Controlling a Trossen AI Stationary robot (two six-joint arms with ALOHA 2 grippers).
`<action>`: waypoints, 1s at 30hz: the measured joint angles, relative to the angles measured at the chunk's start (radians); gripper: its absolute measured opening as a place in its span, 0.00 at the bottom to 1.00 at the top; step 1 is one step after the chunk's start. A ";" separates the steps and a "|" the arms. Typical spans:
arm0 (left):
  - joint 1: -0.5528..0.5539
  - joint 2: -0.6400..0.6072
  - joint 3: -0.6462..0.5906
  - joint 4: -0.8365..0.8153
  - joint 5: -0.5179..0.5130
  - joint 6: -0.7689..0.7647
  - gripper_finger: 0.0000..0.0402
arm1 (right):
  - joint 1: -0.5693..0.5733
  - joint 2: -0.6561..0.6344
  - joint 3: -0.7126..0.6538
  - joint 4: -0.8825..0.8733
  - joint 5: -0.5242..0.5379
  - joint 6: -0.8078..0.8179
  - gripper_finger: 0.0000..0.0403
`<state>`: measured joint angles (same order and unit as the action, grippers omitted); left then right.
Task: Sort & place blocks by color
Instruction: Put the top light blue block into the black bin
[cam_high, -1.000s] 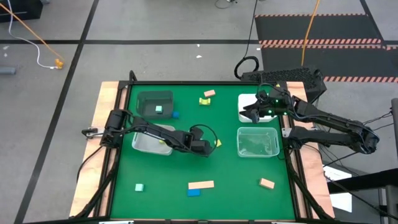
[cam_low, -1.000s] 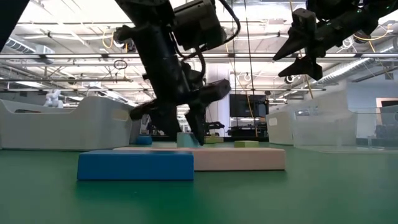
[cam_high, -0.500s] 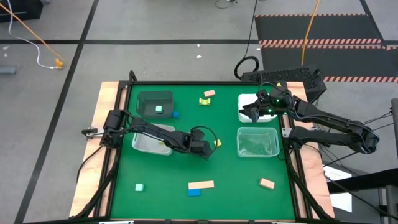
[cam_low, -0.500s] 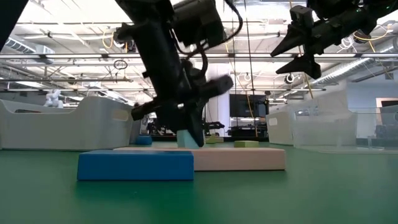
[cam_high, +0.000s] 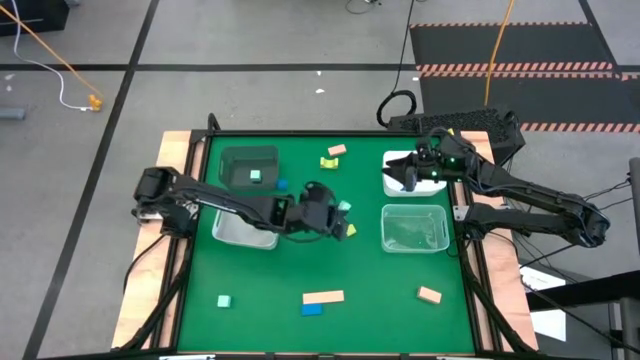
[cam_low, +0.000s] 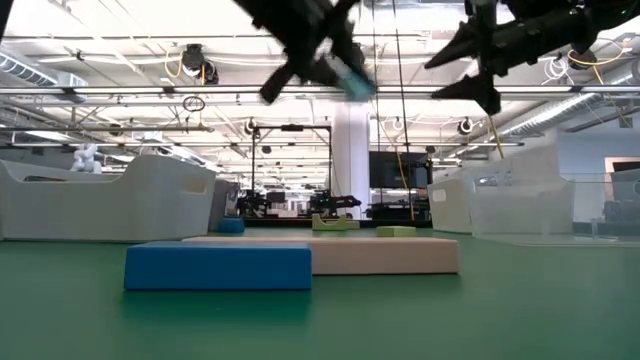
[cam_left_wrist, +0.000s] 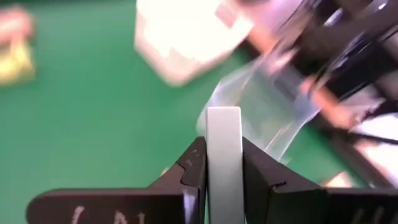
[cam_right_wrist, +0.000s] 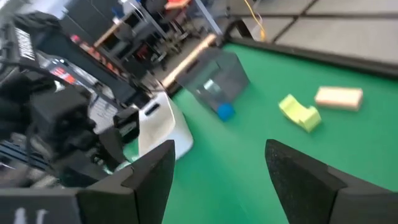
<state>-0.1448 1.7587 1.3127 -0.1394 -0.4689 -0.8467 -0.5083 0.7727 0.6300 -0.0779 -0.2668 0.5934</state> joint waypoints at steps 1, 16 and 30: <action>0.000 -0.023 0.000 0.004 -0.018 0.032 0.14 | 0.000 0.000 0.000 0.016 0.000 -0.001 0.60; 0.083 -0.152 0.001 0.282 0.023 0.442 0.14 | 0.044 0.000 0.001 0.270 0.000 -0.075 0.60; 0.343 -0.205 0.000 0.001 0.237 0.513 0.14 | 0.051 0.002 0.001 0.304 0.005 -0.114 0.60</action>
<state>0.1983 1.5536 1.3125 -0.1386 -0.2321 -0.3338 -0.4568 0.7746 0.6308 0.2262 -0.2616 0.4798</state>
